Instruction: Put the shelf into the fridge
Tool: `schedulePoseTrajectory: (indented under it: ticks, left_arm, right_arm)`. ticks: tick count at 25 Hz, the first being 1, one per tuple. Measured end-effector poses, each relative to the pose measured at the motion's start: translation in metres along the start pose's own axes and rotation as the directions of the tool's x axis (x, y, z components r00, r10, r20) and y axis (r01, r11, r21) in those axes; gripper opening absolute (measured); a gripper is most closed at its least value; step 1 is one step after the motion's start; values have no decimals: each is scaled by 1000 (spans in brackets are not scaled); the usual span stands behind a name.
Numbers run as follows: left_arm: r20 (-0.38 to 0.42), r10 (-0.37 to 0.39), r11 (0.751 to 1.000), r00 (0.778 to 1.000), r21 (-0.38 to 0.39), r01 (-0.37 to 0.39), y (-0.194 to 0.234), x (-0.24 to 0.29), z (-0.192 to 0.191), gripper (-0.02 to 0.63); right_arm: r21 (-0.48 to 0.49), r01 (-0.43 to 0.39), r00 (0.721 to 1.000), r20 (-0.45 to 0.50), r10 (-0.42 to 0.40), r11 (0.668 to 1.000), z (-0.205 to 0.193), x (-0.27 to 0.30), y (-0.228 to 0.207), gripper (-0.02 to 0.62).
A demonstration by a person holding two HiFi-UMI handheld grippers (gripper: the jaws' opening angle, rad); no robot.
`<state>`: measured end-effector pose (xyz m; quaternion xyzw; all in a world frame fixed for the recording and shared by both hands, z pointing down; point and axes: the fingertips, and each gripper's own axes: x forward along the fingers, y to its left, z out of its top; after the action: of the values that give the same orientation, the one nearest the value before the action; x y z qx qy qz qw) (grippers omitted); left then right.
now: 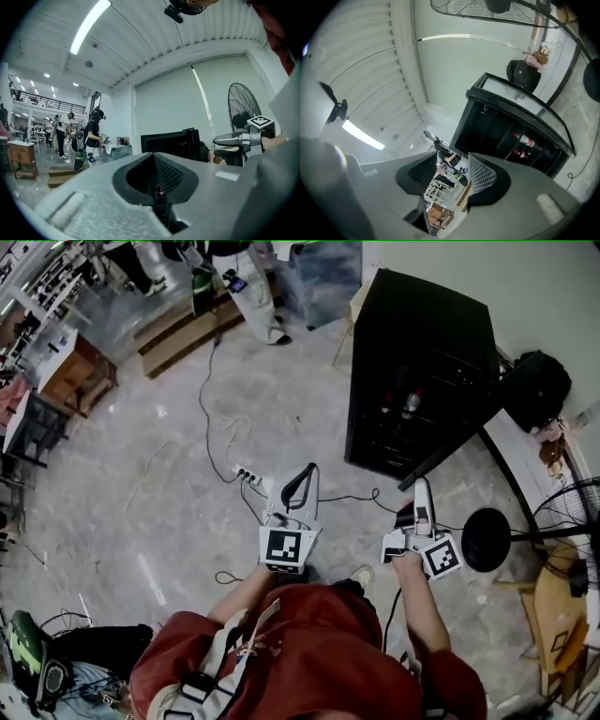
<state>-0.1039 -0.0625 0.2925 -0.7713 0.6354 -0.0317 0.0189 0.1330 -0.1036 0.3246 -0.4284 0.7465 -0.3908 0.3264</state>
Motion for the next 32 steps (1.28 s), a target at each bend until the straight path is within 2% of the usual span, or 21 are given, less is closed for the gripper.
schedulePoseTrajectory:
  ticks: [3,6,8,10,13,16,19,20,21,23,27,32]
  left_arm:
    - [20,21,1000,1000,5,-21,4,-1,10,5]
    - [48,37,999,998,5,-37,8,-1,21,5]
    - [60,45,999,997,3,-45,11,-2,25,5]
    - [70,44,999,997,7,-45,13,-1,28,5]
    - [82,36,999,996,17,-38,13,1,35,5]
    - [92,38,999,995,11,-39,15,2,39,5]
    - [98,39,999,994,15,-41,16,3,43,5]
    - [101,39,999,994,17,-41,16,3,45,5]
    - [105,38,999,994,20,-40,16,5,46,5]
    - [114,35,999,993,28,-38,14,8,48,5]
    - [111,30,999,993,22,-32,11,12,45,5]
    - [108,35,999,994,14,-37,13,15,46,5]
  right_arm:
    - [-116,-32,999,-33,28,993,0,4,18,184]
    - [-233,-93,994,-71,79,968,3,8,38,184]
    - [-316,-92,994,-82,69,944,4,10,45,184]
    - [-424,-81,994,-98,43,902,1,12,49,184]
    - [-587,-96,992,-122,30,804,-3,15,59,184]
    - [-744,-100,993,-118,18,661,-6,17,73,184]
    - [-845,-81,996,-86,15,528,-4,15,87,181]
    - [-865,-70,997,-74,12,496,-3,15,89,175]
    - [-877,-60,998,-63,9,478,0,15,90,172]
    - [-880,-38,999,-41,4,473,6,14,88,160]
    - [-861,-7,1000,-18,-17,508,15,14,77,131]
    - [-851,5,999,-13,-30,525,20,19,70,78]
